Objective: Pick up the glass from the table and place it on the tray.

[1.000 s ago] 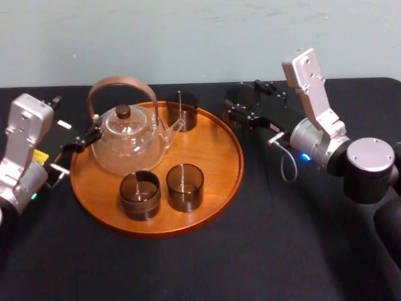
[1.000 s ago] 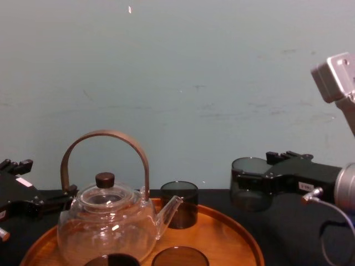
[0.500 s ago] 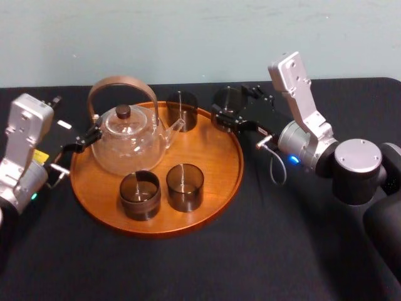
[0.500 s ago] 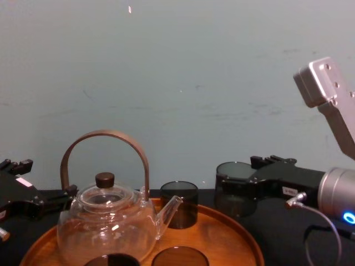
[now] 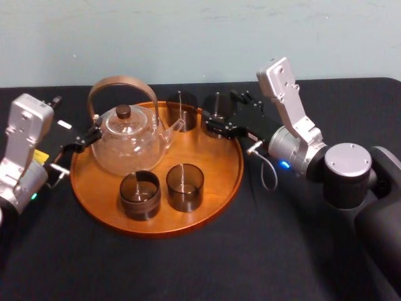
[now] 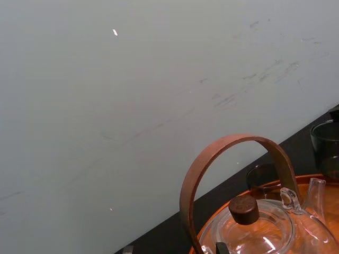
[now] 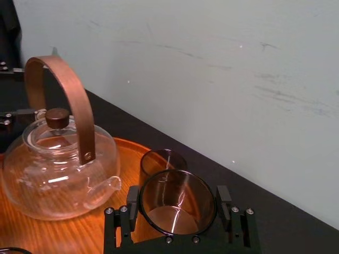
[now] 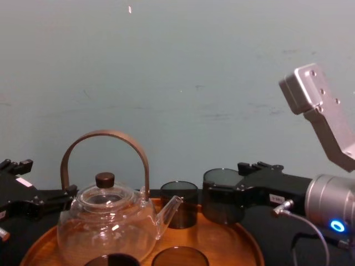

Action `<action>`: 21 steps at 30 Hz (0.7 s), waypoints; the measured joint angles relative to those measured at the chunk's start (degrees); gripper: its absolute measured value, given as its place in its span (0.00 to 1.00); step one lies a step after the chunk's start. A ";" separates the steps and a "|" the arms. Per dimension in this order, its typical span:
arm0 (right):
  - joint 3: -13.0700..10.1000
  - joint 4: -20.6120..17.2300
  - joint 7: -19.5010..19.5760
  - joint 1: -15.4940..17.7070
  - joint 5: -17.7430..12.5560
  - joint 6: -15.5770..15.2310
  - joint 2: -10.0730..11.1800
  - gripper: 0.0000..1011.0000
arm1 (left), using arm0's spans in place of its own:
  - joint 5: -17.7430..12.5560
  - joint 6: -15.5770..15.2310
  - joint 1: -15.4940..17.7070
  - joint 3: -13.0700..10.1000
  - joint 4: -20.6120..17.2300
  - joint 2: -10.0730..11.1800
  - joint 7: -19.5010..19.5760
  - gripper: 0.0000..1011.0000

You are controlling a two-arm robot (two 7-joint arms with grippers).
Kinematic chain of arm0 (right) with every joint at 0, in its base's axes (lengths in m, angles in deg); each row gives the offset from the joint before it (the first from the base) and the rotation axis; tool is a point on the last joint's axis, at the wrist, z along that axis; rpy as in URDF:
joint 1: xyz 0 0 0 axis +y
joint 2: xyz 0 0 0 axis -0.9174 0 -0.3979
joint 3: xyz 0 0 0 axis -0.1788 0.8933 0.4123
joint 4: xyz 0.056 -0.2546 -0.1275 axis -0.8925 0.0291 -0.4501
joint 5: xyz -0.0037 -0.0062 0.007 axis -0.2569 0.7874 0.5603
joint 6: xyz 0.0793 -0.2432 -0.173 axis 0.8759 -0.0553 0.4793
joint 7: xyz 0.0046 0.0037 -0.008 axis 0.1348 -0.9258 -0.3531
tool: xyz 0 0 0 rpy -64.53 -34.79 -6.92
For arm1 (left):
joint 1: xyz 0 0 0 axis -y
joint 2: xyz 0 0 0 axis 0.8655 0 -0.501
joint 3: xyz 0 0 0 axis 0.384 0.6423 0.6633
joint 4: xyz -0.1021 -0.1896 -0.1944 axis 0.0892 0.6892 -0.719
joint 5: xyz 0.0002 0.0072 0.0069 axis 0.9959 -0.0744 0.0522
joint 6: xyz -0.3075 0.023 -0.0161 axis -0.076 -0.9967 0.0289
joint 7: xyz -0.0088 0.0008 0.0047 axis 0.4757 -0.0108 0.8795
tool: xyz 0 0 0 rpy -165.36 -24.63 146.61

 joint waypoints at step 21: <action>2.58 2.03 -0.59 0.33 0.63 1.18 -1.21 0.89 | 0.00 0.00 0.00 0.00 0.00 0.00 0.00 1.00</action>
